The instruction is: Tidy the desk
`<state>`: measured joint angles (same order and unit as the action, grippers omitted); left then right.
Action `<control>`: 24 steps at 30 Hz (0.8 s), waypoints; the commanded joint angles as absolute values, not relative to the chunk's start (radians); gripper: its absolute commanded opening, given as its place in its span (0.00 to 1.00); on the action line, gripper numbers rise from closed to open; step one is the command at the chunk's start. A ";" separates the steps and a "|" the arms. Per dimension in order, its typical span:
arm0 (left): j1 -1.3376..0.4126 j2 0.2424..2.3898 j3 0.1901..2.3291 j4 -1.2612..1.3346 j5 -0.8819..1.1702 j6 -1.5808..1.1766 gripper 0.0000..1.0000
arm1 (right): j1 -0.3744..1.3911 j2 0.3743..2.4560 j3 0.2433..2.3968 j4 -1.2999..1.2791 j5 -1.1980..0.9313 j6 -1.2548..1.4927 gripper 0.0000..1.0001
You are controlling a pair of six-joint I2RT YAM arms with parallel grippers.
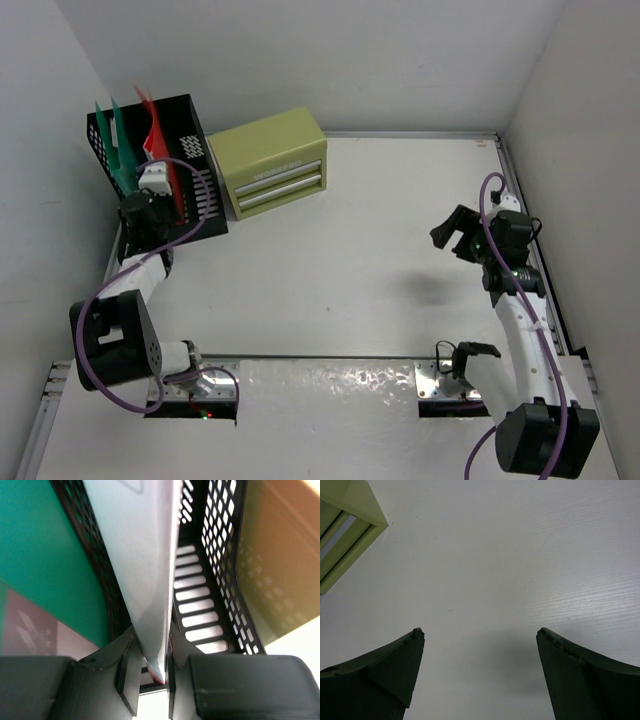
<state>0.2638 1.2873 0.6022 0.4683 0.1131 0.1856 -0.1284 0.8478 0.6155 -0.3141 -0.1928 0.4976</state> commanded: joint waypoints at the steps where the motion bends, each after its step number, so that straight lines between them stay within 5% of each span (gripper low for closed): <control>1: 0.268 1.295 0.660 0.430 0.133 0.163 0.00 | -0.127 0.838 0.641 -0.287 -0.195 0.488 0.91; 6: 0.268 1.284 0.695 0.365 0.144 0.149 0.29 | -0.127 0.844 0.644 -0.287 -0.198 0.488 0.91; 10: 0.268 1.240 0.754 0.281 0.160 0.124 0.36 | -0.127 0.845 0.644 -0.287 -0.199 0.486 0.91; 15: 0.268 1.152 0.805 0.183 0.170 0.103 0.73 | -0.127 0.845 0.643 -0.285 -0.206 0.488 0.91; 24: 0.255 1.026 1.054 -0.362 0.342 0.227 0.81 | -0.127 0.858 0.629 -0.298 -0.264 0.505 0.94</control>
<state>0.2626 1.0725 0.9703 -0.1162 0.2455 0.1497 -0.1284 0.8593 0.6155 -0.3149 -0.2291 0.4980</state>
